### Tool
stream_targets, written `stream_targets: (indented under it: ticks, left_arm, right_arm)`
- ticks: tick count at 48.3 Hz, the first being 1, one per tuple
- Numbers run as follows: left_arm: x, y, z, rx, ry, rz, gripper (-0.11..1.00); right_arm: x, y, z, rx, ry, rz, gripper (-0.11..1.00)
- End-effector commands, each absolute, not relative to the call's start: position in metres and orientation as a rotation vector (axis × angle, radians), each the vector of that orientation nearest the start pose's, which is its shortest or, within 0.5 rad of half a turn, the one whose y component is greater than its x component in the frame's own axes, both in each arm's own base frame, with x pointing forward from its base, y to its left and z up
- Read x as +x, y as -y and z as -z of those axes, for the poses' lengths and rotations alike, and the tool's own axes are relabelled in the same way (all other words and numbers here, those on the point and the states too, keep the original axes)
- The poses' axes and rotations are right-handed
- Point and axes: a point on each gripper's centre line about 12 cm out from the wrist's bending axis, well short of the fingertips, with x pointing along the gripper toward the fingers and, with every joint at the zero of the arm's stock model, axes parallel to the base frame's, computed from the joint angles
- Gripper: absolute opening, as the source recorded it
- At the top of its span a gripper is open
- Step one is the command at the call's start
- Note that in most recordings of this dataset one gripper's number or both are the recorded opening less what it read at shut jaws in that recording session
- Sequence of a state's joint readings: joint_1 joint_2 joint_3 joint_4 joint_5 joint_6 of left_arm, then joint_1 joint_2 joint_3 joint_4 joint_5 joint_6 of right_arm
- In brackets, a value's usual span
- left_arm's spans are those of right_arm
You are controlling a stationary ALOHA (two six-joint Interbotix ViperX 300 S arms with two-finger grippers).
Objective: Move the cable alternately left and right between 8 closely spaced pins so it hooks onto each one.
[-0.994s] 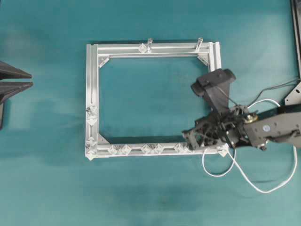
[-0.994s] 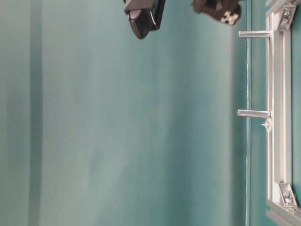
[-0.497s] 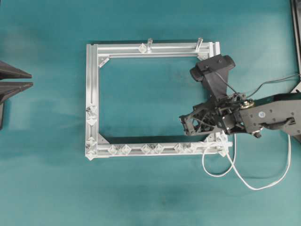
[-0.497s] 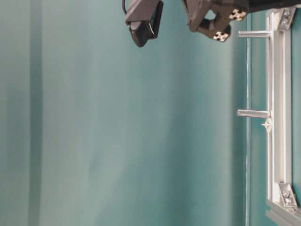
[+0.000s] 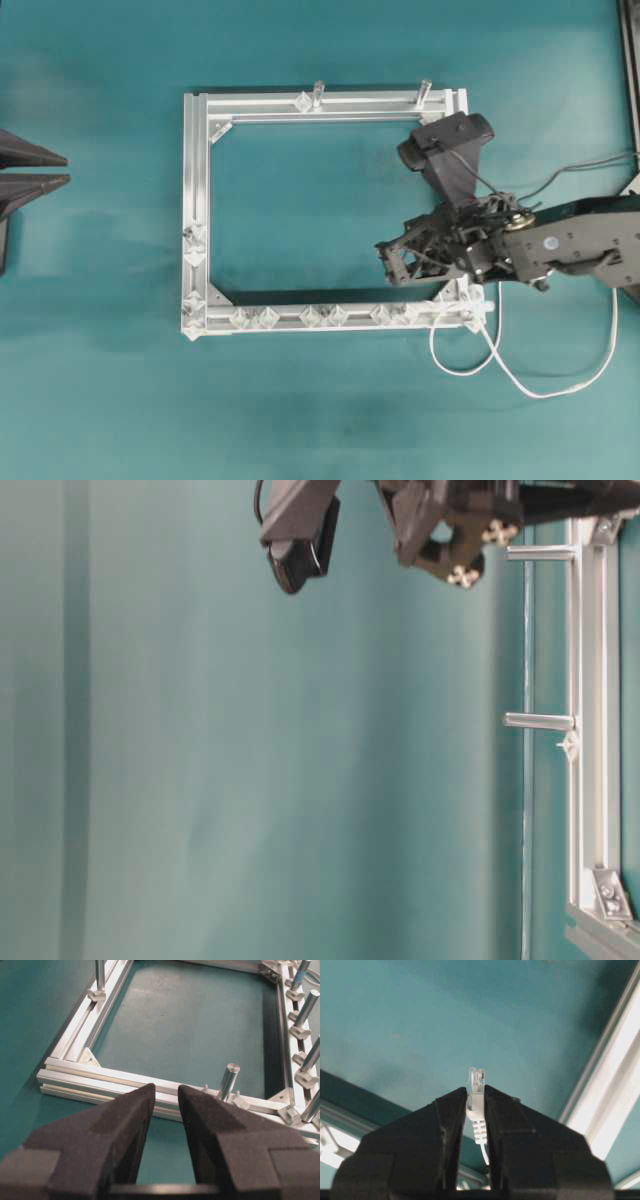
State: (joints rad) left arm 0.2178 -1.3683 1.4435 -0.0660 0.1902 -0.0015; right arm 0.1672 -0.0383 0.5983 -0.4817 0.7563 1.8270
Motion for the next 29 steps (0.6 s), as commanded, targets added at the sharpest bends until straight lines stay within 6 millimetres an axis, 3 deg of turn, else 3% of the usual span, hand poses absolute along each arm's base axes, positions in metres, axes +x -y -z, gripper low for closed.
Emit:
stream_targets:
  ticks: [1,19,29]
  left_arm:
    - [0.13,-0.028,-0.202,-0.093,-0.234,-0.218,0.37]
    - [0.13,-0.028,-0.202,-0.093,-0.235,-0.218,0.38]
    - [0.13,-0.028,-0.202,-0.093,-0.235,-0.218,0.37]
  right_arm:
    - [0.35,-0.018,-0.174,0.984,-0.818,0.93,0.15]
    - [0.393,-0.024,-0.173,0.952,-0.814,0.871,0.15]
    - [0.401,-0.024,-0.171,0.948,-0.814,0.871,0.15]
